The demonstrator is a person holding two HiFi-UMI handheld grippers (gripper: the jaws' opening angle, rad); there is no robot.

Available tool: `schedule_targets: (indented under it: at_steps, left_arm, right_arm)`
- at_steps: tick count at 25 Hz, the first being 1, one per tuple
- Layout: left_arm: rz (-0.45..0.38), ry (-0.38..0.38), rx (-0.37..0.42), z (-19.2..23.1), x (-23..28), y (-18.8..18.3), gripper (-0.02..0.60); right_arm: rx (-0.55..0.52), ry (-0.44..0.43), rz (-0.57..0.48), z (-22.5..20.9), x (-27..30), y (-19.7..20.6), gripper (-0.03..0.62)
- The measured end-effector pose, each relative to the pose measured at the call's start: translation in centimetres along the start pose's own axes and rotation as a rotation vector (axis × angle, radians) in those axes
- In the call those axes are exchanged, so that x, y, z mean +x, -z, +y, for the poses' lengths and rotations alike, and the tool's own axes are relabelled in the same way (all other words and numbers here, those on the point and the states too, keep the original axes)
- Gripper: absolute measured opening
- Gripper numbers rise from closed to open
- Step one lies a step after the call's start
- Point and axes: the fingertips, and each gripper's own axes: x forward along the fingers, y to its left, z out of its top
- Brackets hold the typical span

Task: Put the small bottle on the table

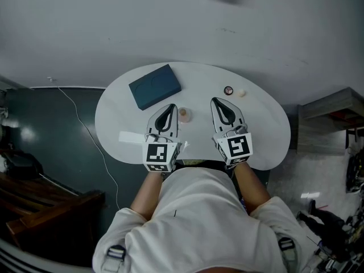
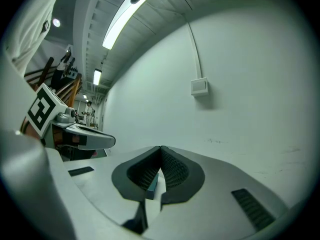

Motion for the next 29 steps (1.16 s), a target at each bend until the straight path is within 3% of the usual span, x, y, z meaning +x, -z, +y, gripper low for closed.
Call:
schedule_targets:
  at_steps: [29]
  left_arm:
    - [0.008, -0.002, -0.005, 1.0, -0.5, 0.4, 0.020]
  right_arm:
    - [0.003, -0.015, -0.004, 1.1, 1.0, 0.0, -0.003]
